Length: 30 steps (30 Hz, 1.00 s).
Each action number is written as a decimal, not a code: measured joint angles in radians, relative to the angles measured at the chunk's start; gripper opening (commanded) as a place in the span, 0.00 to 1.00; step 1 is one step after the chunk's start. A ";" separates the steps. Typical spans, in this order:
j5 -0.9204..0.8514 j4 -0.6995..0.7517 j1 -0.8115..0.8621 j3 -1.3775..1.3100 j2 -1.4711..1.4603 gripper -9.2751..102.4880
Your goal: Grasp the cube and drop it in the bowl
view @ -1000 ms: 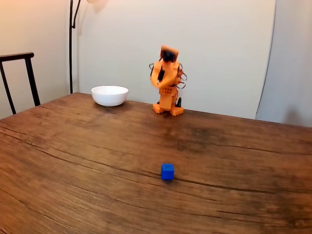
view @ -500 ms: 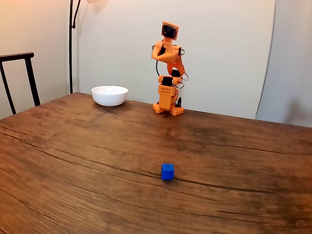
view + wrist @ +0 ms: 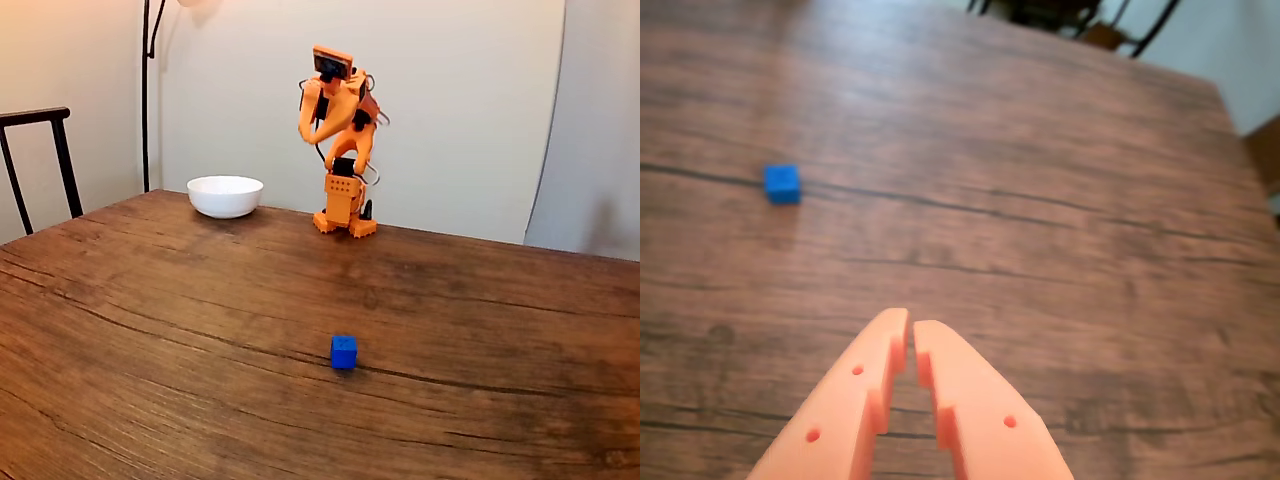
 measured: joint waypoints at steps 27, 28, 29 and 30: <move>-0.101 0.000 -0.147 -0.442 -0.839 0.08; -0.101 0.000 -0.146 -0.443 -0.853 0.08; -0.101 -0.002 -0.144 -0.443 -0.867 0.08; -0.104 -0.012 -0.149 -0.445 -0.876 0.08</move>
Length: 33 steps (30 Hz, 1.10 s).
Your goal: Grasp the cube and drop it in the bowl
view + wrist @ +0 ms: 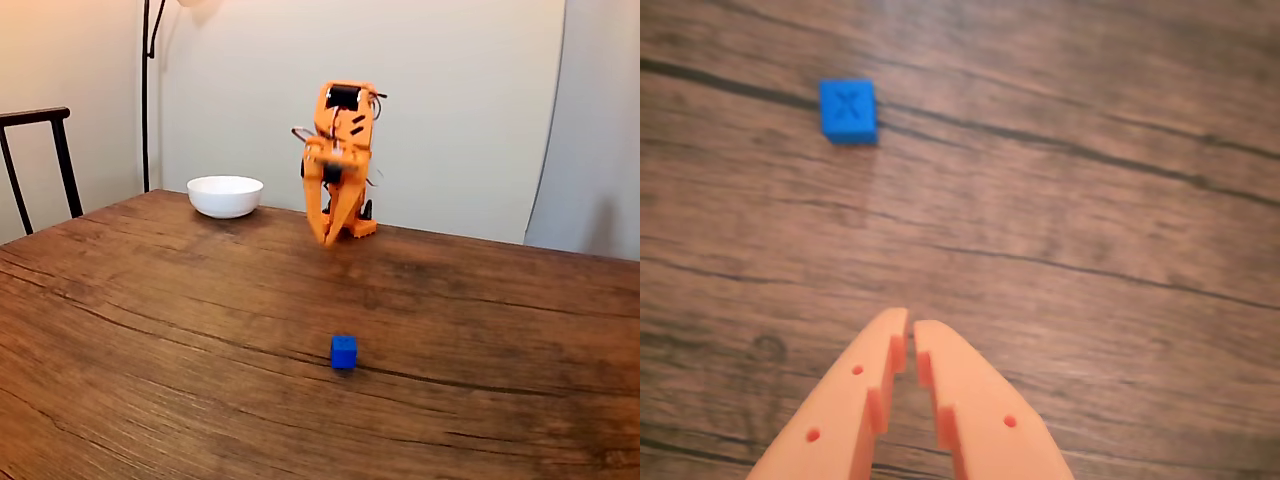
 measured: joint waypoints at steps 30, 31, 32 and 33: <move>-0.003 -0.483 -0.046 0.002 -0.308 0.47; -0.003 -0.494 -0.054 0.002 -0.318 0.47; -0.003 -0.508 -0.060 0.002 -0.328 0.47; -0.003 -0.520 -0.063 0.002 -0.336 0.47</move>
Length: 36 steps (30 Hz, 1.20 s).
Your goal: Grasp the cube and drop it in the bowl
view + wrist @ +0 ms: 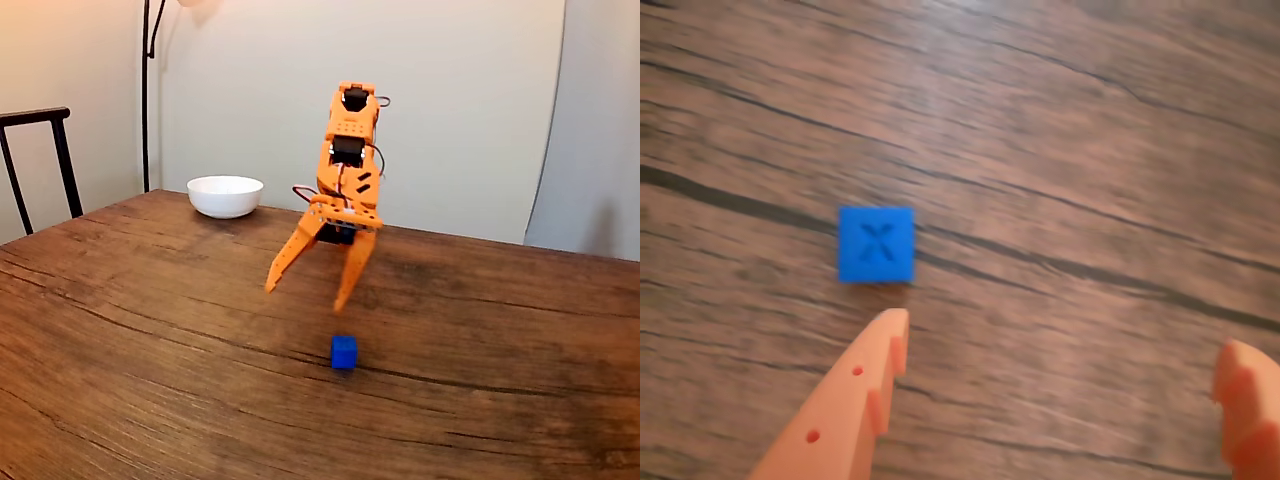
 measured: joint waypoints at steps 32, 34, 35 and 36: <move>-0.121 -0.431 -0.104 -0.005 -0.308 0.47; -0.121 -0.431 -0.104 -0.005 -0.308 0.47; -0.121 -0.431 -0.104 -0.005 -0.308 0.47; -0.121 -0.431 -0.104 -0.005 -0.308 0.47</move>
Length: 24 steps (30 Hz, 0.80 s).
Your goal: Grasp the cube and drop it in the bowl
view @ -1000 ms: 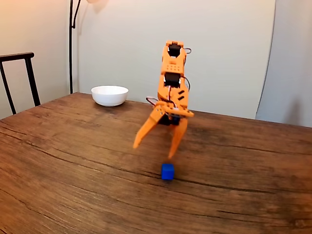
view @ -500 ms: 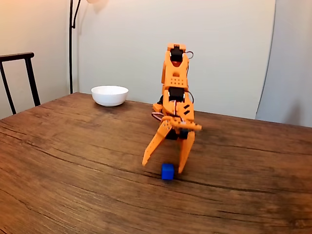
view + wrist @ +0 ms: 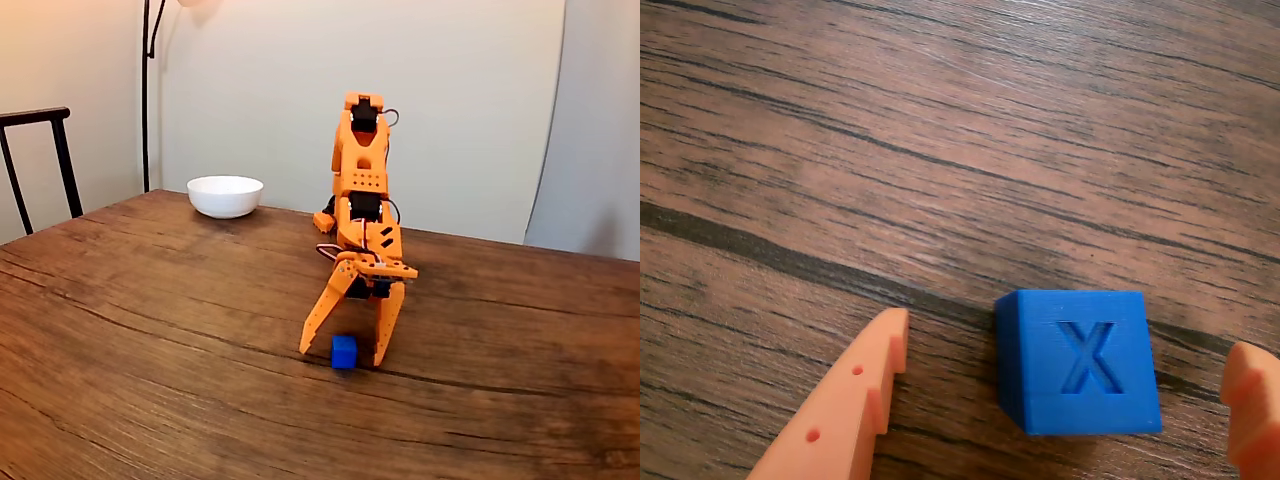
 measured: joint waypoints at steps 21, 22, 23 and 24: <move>-0.026 0.000 0.000 0.000 -0.003 0.26; -0.026 0.000 0.002 0.000 -0.003 0.26; -0.026 0.000 0.002 0.000 -0.003 0.25; -0.026 0.000 0.002 0.000 -0.003 0.23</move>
